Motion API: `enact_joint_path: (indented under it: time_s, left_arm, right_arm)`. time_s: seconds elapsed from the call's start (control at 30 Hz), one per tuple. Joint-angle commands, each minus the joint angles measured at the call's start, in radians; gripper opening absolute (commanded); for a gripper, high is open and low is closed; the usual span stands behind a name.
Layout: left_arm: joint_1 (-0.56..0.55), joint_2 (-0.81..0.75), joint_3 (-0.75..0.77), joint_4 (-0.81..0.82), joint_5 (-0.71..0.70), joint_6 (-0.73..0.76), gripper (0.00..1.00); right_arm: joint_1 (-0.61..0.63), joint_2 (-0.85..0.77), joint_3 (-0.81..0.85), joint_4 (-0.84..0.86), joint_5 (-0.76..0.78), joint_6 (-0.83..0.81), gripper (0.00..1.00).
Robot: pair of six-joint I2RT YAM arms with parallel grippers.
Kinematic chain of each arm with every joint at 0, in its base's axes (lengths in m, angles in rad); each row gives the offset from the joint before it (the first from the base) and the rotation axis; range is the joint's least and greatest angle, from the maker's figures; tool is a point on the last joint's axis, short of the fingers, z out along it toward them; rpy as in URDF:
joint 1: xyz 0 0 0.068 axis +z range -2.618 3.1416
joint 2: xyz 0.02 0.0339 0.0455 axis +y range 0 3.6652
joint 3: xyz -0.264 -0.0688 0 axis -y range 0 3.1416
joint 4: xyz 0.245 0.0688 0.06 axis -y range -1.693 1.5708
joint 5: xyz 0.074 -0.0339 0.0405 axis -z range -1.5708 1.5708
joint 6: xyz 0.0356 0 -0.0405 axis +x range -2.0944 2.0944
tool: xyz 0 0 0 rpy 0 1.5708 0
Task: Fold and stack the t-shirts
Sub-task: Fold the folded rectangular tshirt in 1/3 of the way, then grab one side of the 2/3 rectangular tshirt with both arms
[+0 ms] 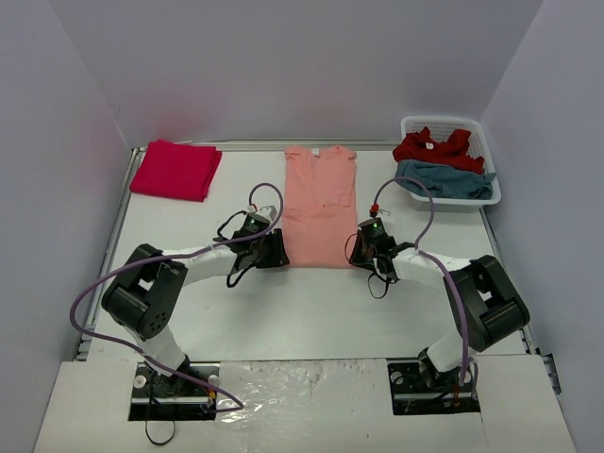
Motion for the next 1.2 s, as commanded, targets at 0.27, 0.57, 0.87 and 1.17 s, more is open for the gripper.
enact_joint_path:
  time_s: [0.27,0.57,0.87,1.17]
  left_arm:
    - [-0.007,0.009,0.001,0.028,0.007,-0.019,0.36]
    - [-0.01,0.046,0.004,0.065,0.029,-0.05,0.36]
    - [-0.012,0.043,0.006,0.057,0.027,-0.037,0.28]
    - [-0.014,-0.003,-0.002,0.019,0.011,-0.022,0.18]
  right_arm:
    - [0.02,-0.008,0.002,-0.082,0.043,-0.006,0.01]
    - [0.02,0.011,0.019,-0.084,0.04,-0.017,0.0]
    - [0.02,0.027,0.025,-0.085,0.042,-0.022,0.0]
    - [0.02,0.028,0.019,-0.087,0.043,-0.022,0.0]
